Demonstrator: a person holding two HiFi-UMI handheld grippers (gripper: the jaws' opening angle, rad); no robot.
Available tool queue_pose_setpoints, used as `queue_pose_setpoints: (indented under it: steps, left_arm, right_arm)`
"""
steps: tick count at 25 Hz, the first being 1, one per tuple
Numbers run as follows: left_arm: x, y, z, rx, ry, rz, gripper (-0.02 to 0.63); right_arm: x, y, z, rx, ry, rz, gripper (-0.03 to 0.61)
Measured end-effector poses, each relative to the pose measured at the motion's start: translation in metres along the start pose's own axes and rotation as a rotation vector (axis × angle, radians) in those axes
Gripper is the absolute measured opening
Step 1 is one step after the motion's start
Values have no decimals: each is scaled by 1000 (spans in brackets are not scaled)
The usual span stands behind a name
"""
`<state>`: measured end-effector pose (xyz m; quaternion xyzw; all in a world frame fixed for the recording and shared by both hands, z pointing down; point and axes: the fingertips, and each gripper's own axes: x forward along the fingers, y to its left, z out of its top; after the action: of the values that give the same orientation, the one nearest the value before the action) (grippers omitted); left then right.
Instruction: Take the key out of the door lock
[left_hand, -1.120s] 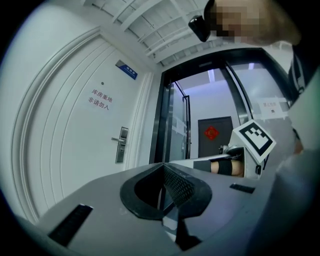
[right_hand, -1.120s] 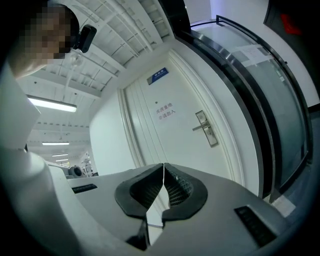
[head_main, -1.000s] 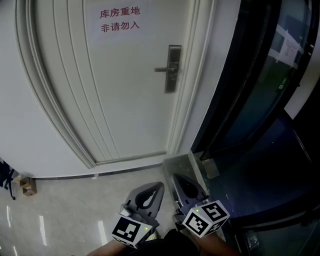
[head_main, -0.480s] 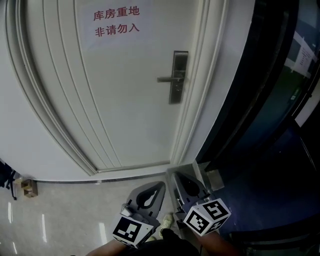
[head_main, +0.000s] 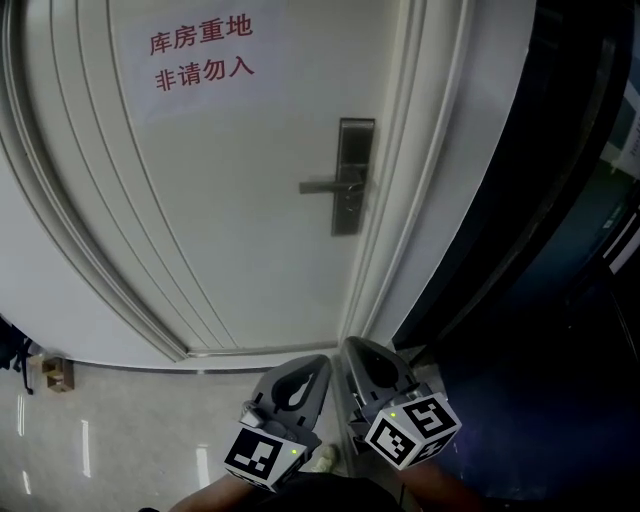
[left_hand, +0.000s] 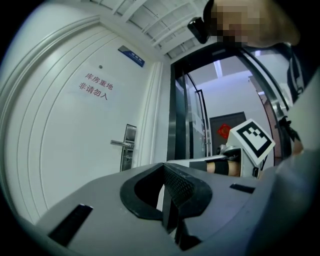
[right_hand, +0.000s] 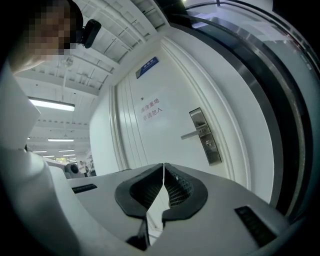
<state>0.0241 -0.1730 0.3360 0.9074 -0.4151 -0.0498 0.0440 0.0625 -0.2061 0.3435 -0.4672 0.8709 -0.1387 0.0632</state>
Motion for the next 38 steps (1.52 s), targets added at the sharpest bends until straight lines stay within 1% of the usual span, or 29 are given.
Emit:
queue_pose_setpoints:
  steps: [3, 6, 8, 11, 12, 13, 15, 17, 19, 20, 22, 24, 25, 27, 28, 30, 33, 38]
  left_arm:
    - [22, 4, -2, 2, 3, 6, 3]
    - [39, 12, -1, -2, 10, 16, 3]
    - [50, 19, -1, -3, 14, 22, 3]
    - [66, 32, -6, -2, 23, 24, 3]
    - [71, 37, -8, -1, 25, 22, 3]
    - [76, 42, -10, -1, 26, 19, 3]
    - [86, 52, -11, -2, 26, 12, 3]
    - [97, 62, -8, -1, 22, 1, 3]
    - [108, 71, -4, 3, 14, -12, 3]
    - [112, 77, -3, 3, 12, -17, 3]
    - [121, 88, -4, -1, 17, -22, 3]
    - [128, 100, -5, -7, 22, -25, 3]
    - [131, 105, -6, -9, 24, -26, 3]
    - [137, 114, -8, -15, 31, -28, 3]
    - [140, 119, -9, -18, 35, -29, 3]
    - [144, 127, -11, -25, 40, -30, 3]
    - [151, 135, -14, -29, 45, -34, 3]
    - [159, 142, -17, -36, 53, -45, 3]
  right_arm:
    - [12, -20, 2, 22, 12, 11, 17]
    - [27, -38, 7, 116, 10, 38, 17]
    - [40, -51, 12, 229, 4, 63, 17]
    - [65, -76, 15, 477, -17, 98, 17]
    - [74, -84, 16, 535, -29, 105, 17]
    - [83, -91, 19, 566, -42, 105, 17]
    - [98, -102, 21, 569, -54, 72, 17]
    - [112, -113, 22, 534, -51, 30, 17]
    - [129, -123, 27, 528, -60, 20, 17]
    - [138, -128, 29, 546, -71, 24, 17]
    - [155, -145, 28, 636, -86, 6, 17]
    - [168, -166, 21, 770, -91, -50, 18]
    - [174, -175, 20, 830, -104, -63, 18]
    - [189, -188, 23, 924, -147, -59, 21]
    - [195, -193, 23, 964, -167, -57, 29]
    - [207, -205, 21, 1033, -189, -64, 80]
    - [220, -217, 18, 1086, -202, -74, 96]
    - [235, -227, 22, 1097, -209, -77, 98]
